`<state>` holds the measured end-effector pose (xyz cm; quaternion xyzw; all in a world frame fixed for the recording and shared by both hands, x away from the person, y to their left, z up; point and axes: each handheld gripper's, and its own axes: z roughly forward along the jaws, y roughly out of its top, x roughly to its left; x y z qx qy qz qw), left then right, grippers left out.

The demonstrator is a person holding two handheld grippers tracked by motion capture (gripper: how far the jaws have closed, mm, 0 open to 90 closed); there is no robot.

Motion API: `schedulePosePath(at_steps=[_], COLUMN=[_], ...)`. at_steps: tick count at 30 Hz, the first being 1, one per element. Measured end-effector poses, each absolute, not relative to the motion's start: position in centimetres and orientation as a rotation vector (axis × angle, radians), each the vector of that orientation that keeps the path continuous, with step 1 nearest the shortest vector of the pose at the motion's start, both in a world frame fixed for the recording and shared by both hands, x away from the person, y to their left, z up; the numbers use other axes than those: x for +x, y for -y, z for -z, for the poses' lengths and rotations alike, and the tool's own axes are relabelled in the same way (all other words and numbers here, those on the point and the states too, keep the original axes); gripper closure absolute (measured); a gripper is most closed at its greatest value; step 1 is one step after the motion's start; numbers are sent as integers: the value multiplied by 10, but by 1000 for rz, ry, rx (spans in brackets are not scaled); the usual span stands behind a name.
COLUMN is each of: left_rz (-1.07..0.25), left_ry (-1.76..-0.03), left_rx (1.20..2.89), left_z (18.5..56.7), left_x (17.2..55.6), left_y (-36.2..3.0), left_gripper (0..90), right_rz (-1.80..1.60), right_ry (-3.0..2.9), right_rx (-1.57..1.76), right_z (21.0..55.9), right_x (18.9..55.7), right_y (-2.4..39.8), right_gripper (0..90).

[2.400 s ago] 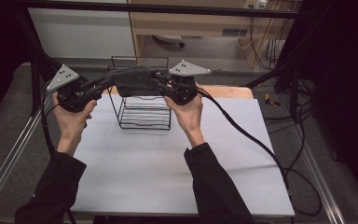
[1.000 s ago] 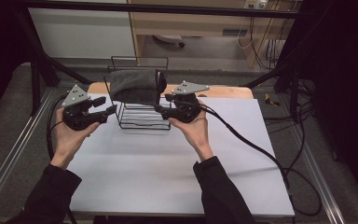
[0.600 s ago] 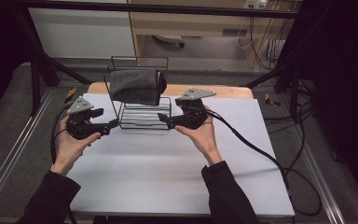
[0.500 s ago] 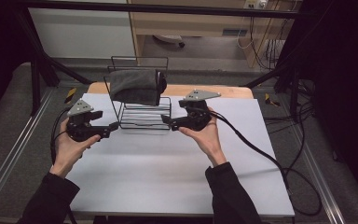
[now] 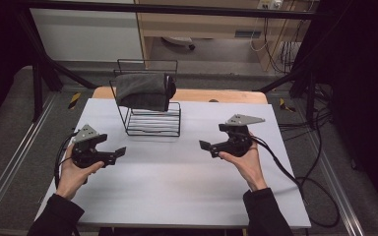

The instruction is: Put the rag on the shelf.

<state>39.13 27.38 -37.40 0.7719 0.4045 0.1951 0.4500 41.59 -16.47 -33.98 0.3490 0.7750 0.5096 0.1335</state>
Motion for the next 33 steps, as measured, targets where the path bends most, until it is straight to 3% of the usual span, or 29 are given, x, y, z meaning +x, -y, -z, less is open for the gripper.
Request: schedulePosePath(at_steps=[21,33], left_rz=[-462,-442], left_ry=[-976,-969], left_rx=[2017,2045], left_z=[428,438], left_x=[368,363], left_y=[-290,-292], left_gripper=[108,106], right_rz=[-1411,-1401], right_ry=[-2306,-2315], right_rx=[1190,1173], right_z=[445,454], right_x=[374,363], right_y=[262,272], right_gripper=[8,9])
